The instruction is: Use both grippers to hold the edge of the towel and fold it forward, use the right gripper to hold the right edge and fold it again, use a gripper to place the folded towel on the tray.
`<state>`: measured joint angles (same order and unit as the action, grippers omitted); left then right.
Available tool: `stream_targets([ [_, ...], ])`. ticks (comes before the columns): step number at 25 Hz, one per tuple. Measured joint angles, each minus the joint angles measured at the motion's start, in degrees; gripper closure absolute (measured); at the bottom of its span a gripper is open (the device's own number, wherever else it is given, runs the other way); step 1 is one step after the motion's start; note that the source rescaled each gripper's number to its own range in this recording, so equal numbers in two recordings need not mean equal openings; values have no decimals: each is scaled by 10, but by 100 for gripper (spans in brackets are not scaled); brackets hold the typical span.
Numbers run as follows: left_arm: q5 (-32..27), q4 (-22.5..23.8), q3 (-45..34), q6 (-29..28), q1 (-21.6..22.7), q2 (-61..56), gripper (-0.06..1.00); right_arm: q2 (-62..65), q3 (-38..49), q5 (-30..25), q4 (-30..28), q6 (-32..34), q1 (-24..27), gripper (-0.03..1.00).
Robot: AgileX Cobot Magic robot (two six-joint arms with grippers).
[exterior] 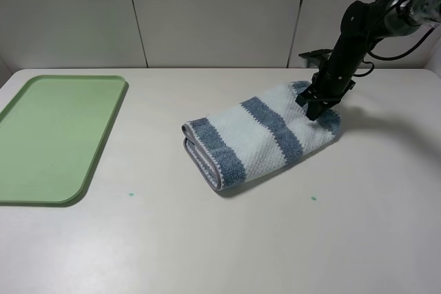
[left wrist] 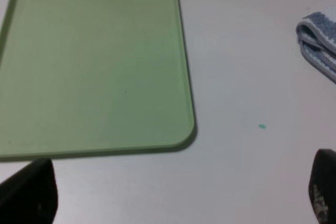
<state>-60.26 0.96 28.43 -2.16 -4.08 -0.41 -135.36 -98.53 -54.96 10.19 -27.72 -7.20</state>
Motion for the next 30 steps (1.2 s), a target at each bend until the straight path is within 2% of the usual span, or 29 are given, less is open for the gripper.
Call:
stream_targets([
  [5, 0, 0, 0, 0, 0, 0, -1, 5, -5, -10, -4, 1, 0, 89],
  [16, 0, 0, 0, 0, 0, 0, -1, 49, -71, -98, -107, 44, 2, 89],
  [22, 0, 0, 0, 0, 0, 0, -1, 75, -89, -118, -165, 74, 2, 89],
  [30, 0, 0, 0, 0, 0, 0, -1, 114, -96, -131, -201, 96, 2, 89],
])
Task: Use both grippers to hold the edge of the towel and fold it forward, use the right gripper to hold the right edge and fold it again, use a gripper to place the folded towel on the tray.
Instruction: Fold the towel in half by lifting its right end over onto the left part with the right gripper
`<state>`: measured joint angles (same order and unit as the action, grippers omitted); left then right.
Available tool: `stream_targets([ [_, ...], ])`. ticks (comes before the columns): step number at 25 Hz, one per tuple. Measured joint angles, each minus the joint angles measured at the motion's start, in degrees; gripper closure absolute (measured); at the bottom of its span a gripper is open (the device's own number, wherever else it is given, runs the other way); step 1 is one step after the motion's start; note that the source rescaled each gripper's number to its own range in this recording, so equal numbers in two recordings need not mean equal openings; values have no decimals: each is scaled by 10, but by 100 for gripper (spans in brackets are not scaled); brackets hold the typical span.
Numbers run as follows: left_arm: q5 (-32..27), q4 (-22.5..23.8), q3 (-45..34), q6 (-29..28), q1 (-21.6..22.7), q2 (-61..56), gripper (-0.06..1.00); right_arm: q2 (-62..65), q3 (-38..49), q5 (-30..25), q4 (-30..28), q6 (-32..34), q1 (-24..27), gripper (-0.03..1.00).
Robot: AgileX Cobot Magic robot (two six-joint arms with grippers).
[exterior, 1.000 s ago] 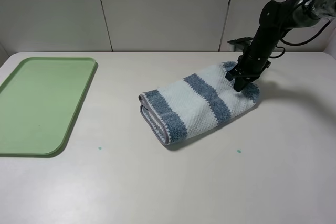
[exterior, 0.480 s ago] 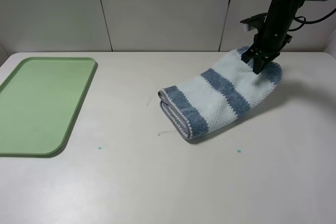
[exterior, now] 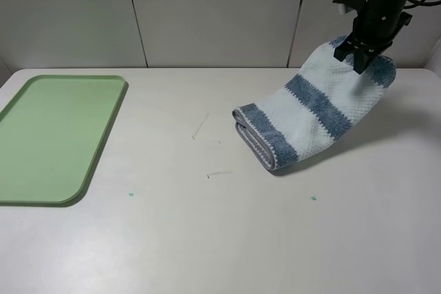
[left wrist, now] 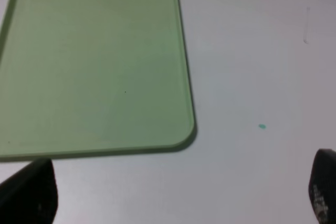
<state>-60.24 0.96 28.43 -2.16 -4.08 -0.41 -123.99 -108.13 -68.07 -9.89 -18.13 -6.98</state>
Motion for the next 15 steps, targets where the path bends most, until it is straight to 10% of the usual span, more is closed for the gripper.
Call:
stream_targets([
  [15, 0, 0, 0, 0, 0, 0, -1, 51, -2, -17, 5, 36, -32, 89],
])
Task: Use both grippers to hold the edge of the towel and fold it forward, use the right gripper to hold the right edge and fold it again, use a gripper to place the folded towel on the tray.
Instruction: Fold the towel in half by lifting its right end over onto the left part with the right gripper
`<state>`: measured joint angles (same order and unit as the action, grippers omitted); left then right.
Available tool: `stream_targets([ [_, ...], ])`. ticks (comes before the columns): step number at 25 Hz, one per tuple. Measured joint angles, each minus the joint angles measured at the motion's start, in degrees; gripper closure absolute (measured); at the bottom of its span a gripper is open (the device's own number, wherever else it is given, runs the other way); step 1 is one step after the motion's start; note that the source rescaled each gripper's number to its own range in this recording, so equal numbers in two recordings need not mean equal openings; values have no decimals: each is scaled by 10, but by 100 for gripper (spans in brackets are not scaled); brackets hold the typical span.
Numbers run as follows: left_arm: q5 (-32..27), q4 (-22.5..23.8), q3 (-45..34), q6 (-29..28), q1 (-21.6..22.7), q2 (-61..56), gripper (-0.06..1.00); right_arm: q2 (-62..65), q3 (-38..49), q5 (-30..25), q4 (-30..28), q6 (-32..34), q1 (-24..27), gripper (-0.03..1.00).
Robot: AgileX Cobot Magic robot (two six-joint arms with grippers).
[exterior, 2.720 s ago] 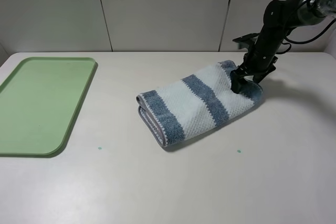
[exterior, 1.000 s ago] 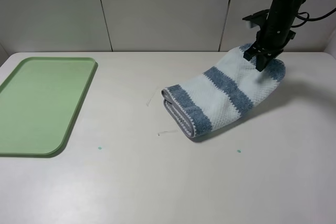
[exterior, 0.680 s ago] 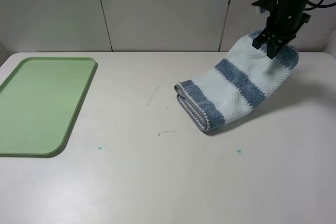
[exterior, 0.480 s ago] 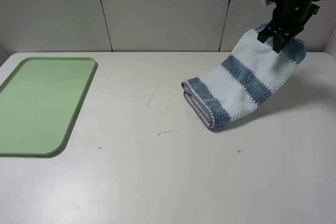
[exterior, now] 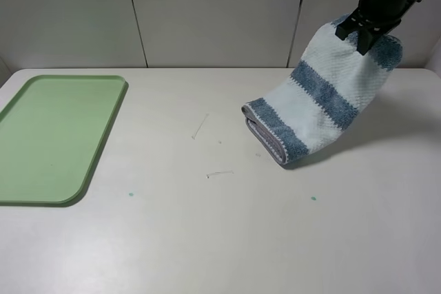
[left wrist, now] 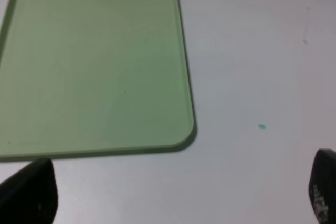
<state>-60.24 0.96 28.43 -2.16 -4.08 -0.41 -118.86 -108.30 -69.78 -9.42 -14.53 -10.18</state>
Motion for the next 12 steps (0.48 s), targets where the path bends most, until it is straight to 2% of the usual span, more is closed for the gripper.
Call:
stream_targets([
  [7, 0, 0, 0, 0, 0, 0, -1, 0, 5, -1, 3, 26, -68, 89],
  [12, 0, 0, 0, 0, 0, 0, -1, 1, 51, 1, 3, 28, -105, 89],
])
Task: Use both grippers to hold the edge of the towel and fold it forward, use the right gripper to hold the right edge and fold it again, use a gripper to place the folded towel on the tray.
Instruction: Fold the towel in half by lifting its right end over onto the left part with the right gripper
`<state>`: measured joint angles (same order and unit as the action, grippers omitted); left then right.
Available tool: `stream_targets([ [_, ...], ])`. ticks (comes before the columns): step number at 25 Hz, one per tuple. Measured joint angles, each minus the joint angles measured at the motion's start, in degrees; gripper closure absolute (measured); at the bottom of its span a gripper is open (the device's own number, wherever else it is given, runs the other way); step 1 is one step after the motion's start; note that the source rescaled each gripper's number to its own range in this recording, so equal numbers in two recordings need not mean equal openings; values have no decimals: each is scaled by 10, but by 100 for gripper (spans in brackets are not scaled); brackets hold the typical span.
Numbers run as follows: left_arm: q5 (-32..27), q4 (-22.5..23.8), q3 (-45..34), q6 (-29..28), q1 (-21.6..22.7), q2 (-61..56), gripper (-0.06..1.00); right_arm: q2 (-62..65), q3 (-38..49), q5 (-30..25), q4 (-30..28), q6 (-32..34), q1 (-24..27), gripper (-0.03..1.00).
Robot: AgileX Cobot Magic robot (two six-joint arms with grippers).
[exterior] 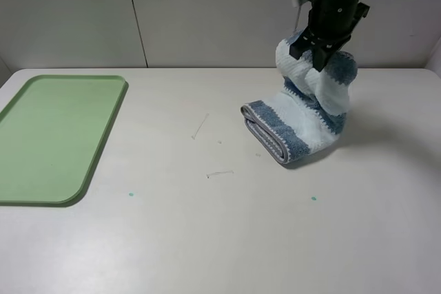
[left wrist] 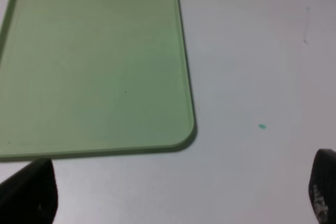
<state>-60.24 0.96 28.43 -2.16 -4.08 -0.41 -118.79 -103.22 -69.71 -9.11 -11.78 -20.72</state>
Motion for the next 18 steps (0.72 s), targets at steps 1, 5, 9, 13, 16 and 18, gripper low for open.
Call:
stream_targets([
  [1, 0, 0, 0, 0, 0, 0, -1, 0, 13, 0, 0, 0, -7, 89],
  [5, 0, 0, 0, 0, 0, 0, -1, 0, 29, 0, 3, 3, -16, 89],
  [9, 0, 0, 0, 0, 0, 0, -1, 0, 29, 1, 7, 9, -16, 89],
  [13, 0, 0, 0, 0, 0, 0, -1, 0, 29, 1, 27, 9, -16, 89],
  [16, 0, 0, 0, 0, 0, 0, -1, 0, 29, 1, 36, 13, -16, 89],
  [18, 0, 0, 0, 0, 0, 0, -1, 0, 29, 1, 43, 15, -16, 89],
])
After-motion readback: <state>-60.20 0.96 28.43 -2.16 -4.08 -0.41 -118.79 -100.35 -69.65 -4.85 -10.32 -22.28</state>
